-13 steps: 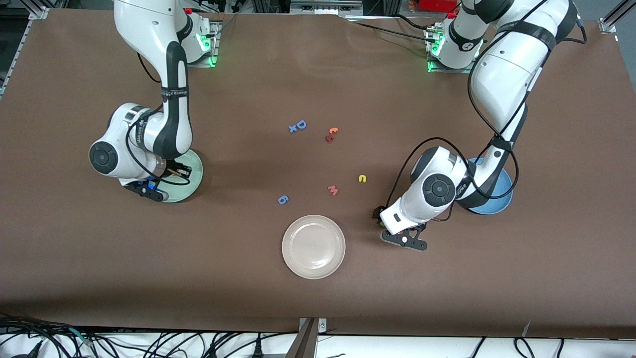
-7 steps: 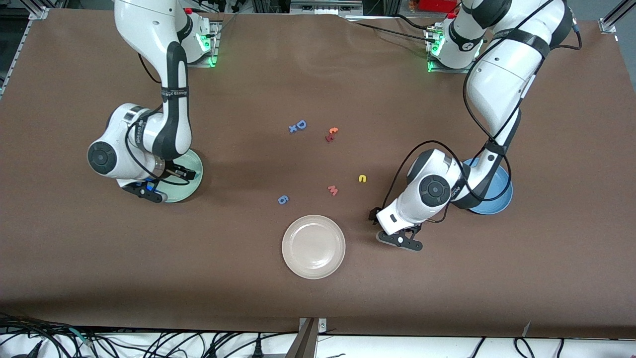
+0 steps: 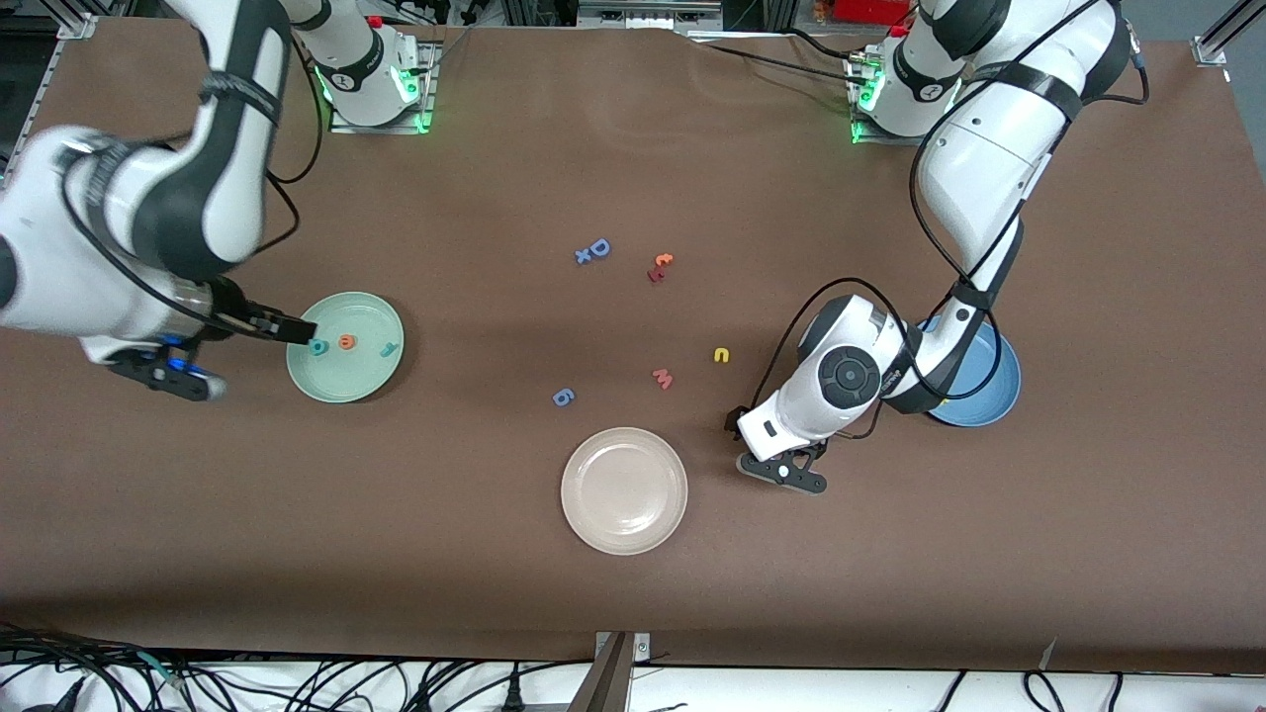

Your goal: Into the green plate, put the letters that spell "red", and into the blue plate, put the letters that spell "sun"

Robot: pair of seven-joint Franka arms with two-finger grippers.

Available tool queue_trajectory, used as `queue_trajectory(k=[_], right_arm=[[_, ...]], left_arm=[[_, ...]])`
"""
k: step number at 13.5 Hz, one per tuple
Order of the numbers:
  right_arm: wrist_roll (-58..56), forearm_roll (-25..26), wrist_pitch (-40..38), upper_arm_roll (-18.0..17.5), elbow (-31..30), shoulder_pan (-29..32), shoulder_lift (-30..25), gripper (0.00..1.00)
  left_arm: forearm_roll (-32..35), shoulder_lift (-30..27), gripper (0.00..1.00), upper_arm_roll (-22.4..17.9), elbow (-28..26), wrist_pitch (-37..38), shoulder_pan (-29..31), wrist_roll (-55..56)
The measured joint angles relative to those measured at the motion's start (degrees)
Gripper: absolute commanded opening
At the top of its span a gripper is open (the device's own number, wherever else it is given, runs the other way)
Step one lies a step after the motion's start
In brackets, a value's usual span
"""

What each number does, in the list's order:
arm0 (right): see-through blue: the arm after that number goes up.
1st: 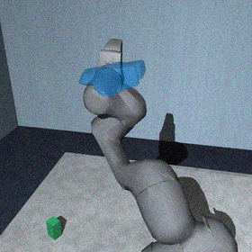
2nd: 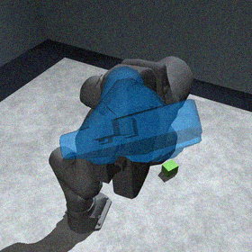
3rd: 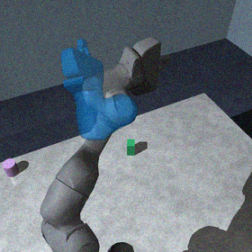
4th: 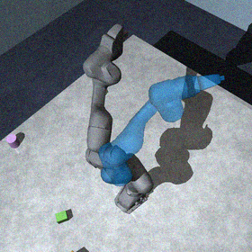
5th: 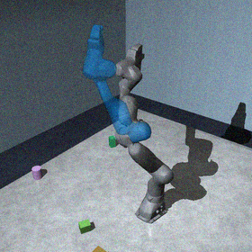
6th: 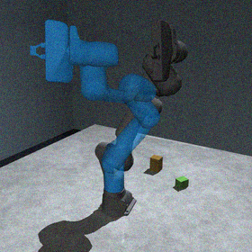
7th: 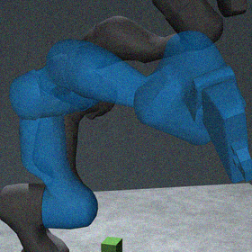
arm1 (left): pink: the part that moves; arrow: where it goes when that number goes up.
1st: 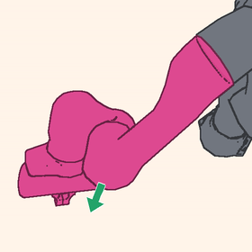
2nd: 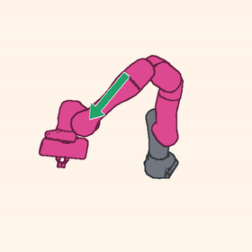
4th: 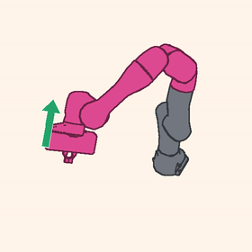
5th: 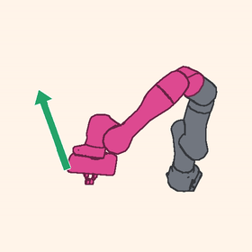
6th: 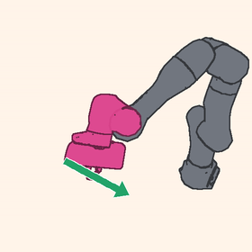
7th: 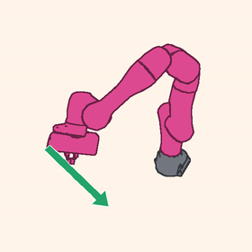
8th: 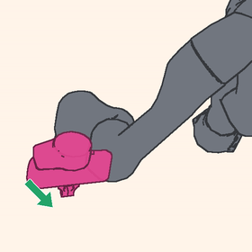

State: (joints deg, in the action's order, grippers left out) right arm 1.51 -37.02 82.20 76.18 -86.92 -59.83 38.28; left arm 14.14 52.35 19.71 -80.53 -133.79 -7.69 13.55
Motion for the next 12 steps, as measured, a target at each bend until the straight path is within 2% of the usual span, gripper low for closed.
queue_trajectory(k=[2,5,7,12], right_arm=[[-0.68,0.00,-4.80,4.94,6.29,-0.03,-0.33,0.99],[-0.74,-2.01,-6.03,8.55,12.50,0.13,-1.13,0.99],[-0.74,-6.82,-6.13,9.58,14.00,1.51,-1.23,0.99],[-7.41,-15.83,-7.91,9.36,14.61,12.80,-1.09,0.99]], left_arm=[[0.00,0.01,1.00,-0.14,-0.03,0.00,0.09,-0.03],[0.00,0.07,0.96,-0.24,-0.06,0.00,0.09,-0.11],[0.00,0.11,0.91,-0.30,-0.09,0.00,0.11,-0.85],[0.00,0.43,0.63,-0.43,-0.17,0.00,0.17,-1.76]])
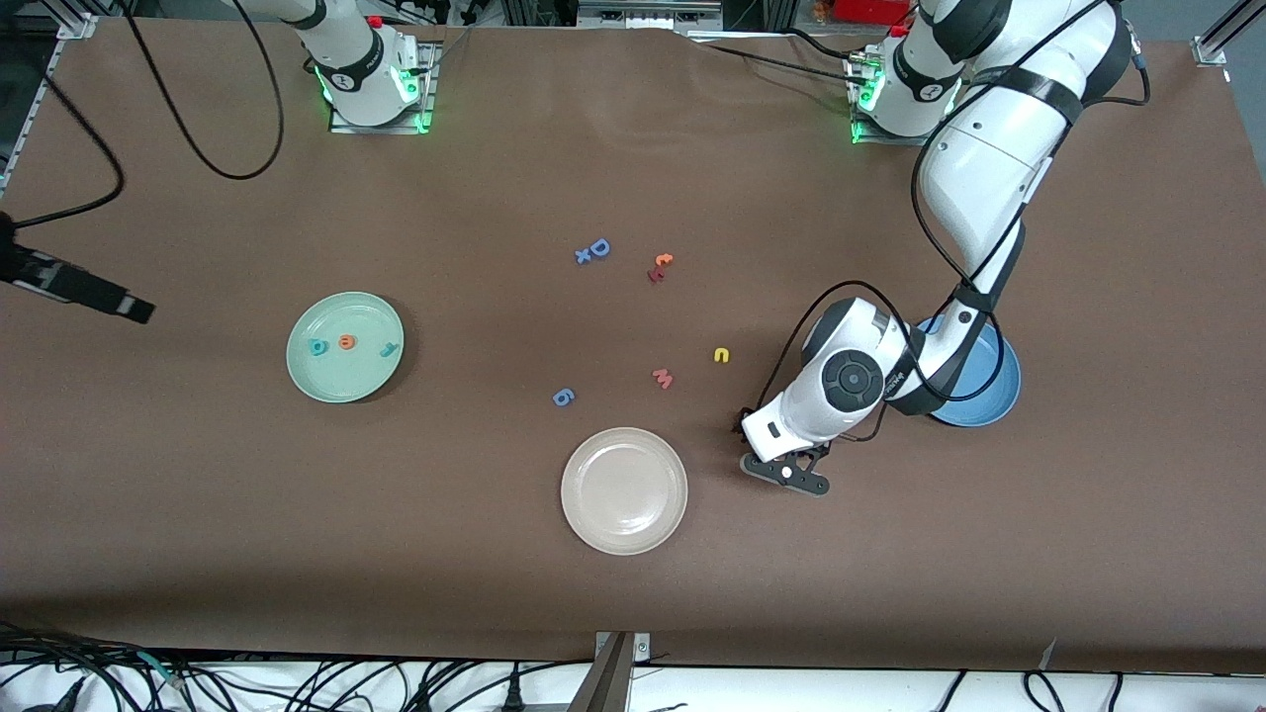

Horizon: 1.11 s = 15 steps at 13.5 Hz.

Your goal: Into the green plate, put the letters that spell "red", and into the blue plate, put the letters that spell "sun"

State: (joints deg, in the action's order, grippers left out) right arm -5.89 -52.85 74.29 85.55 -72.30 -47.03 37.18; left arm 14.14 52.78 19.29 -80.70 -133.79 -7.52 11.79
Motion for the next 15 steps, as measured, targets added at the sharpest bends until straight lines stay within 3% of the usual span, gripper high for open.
queue_trajectory(k=[2,6,8,9,10,13,15], right_arm=[[-0.60,-1.38,-0.95,-2.72,2.85,4.51,-0.12,0.99],[-0.60,-1.46,-1.83,-18.26,10.54,19.44,-0.06,0.99],[-0.60,-0.77,-1.59,-23.68,11.61,22.91,-0.09,0.99],[-0.59,1.90,-0.92,-26.38,12.07,23.53,-0.47,0.99],[-0.17,7.51,0.39,-30.78,12.50,24.11,-1.51,0.99],[5.83,31.50,4.42,-51.97,12.65,28.45,-7.93,0.99],[7.99,41.88,4.81,-64.12,10.75,33.09,-12.53,0.99]], left_arm=[[0.00,0.07,0.58,-0.02,0.01,0.00,0.02,-0.02],[0.00,0.04,0.50,-0.07,0.09,0.00,0.09,-0.05],[0.00,0.04,0.50,-0.09,0.13,0.00,0.18,-0.06],[0.00,0.03,0.50,-0.09,0.12,0.00,0.19,-0.06],[0.00,0.03,0.50,-0.09,0.13,0.00,0.19,-0.06],[0.00,0.03,0.45,-0.12,0.14,0.00,0.21,-0.06],[0.00,0.03,0.42,-0.15,0.15,0.00,0.23,-0.08]])
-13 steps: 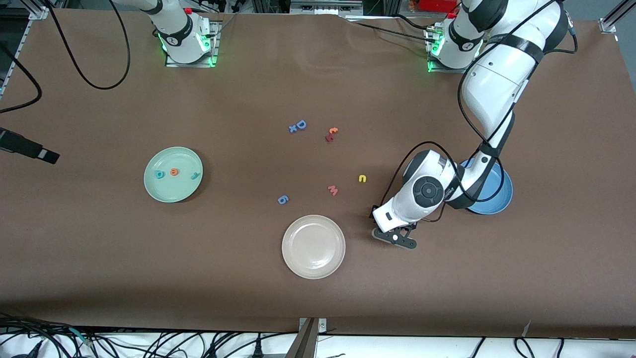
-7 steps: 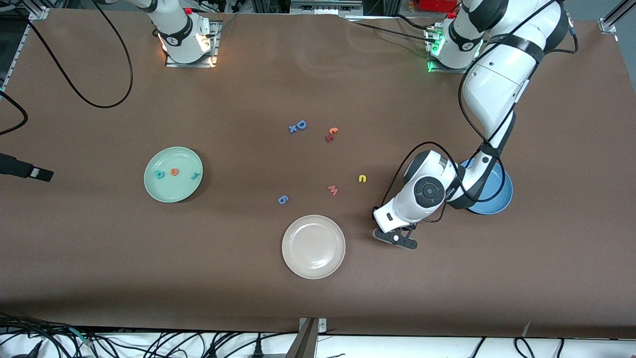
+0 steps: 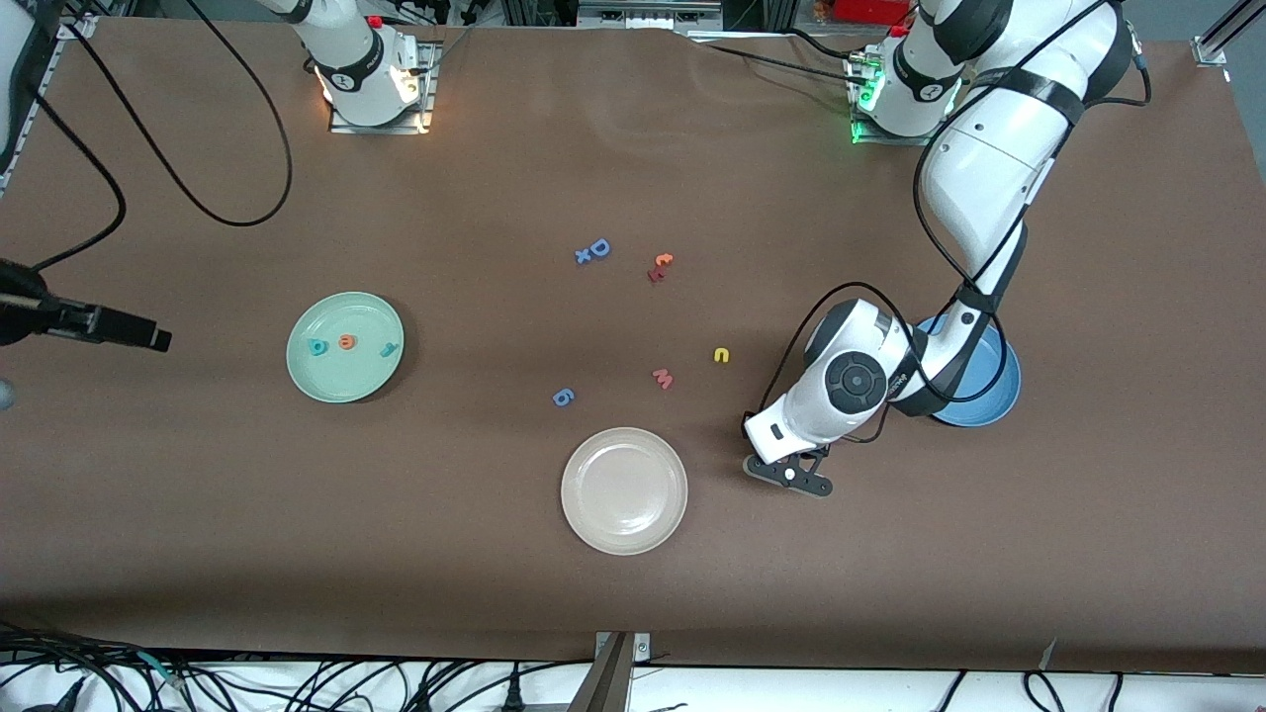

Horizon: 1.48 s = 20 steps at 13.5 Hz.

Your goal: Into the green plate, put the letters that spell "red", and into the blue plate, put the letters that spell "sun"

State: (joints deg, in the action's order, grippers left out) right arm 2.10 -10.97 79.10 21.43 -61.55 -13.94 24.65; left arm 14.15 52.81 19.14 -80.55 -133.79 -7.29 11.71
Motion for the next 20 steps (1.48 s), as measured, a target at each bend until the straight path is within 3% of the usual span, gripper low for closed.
queue_trajectory(k=[2,6,8,20], right_arm=[[0.14,2.22,2.32,-3.44,-5.08,1.92,-4.51,0.99],[-0.20,4.70,12.72,-4.68,-19.45,2.54,-13.95,0.99],[-0.19,5.10,15.83,-5.67,-23.17,2.51,-16.37,0.99],[-0.19,5.22,18.23,-5.82,-24.55,2.53,-17.54,1.00]], left_arm=[[0.00,0.00,0.36,-0.03,0.02,0.00,0.02,-0.01],[0.00,-0.02,0.34,-0.10,0.06,0.03,0.07,-0.03],[0.00,-0.03,0.30,-0.11,0.06,0.04,0.09,-0.03],[0.00,-0.05,0.20,-0.10,0.15,0.19,1.00,-0.36]])
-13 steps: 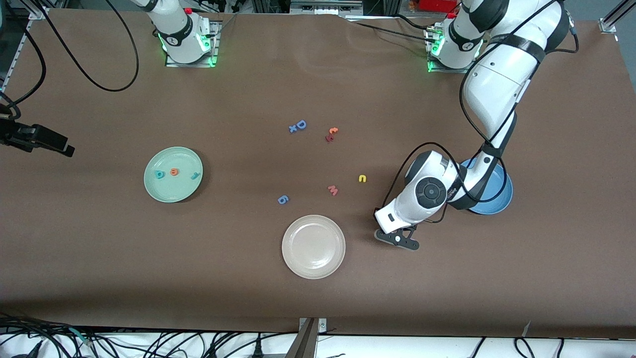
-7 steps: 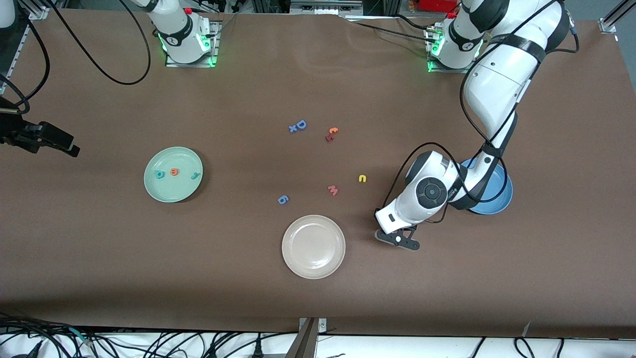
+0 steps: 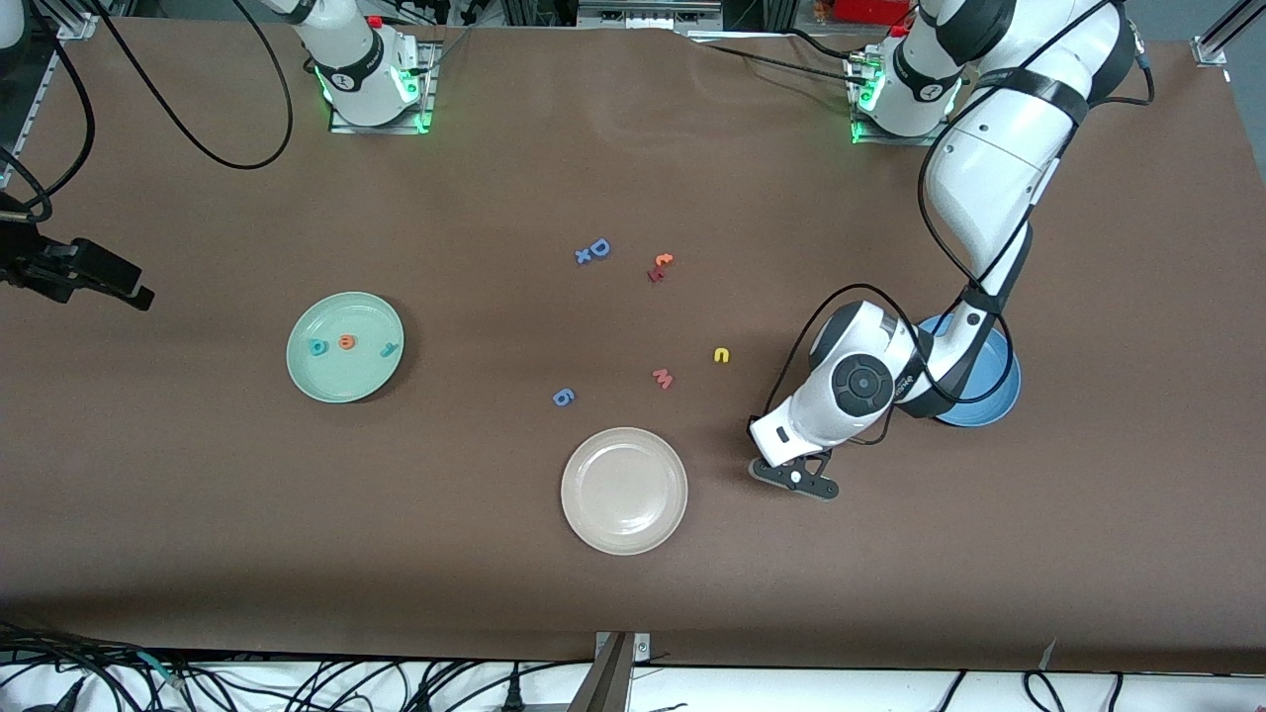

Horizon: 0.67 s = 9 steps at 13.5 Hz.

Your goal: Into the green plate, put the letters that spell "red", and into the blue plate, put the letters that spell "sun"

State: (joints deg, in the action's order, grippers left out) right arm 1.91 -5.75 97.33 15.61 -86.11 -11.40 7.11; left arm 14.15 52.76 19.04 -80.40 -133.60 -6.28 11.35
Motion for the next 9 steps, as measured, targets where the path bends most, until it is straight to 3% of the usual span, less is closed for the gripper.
queue_trajectory(k=[3,9], right_arm=[[0.00,0.00,0.12,0.36,-0.01,0.02,-0.07,1.00],[-0.12,0.00,0.18,-0.09,-0.24,-0.20,-0.06,1.00]], left_arm=[[0.00,0.00,0.20,0.00,0.47,1.97,1.70,-2.10],[0.00,-0.59,0.20,-0.12,5.02,14.60,4.43,-6.48]])
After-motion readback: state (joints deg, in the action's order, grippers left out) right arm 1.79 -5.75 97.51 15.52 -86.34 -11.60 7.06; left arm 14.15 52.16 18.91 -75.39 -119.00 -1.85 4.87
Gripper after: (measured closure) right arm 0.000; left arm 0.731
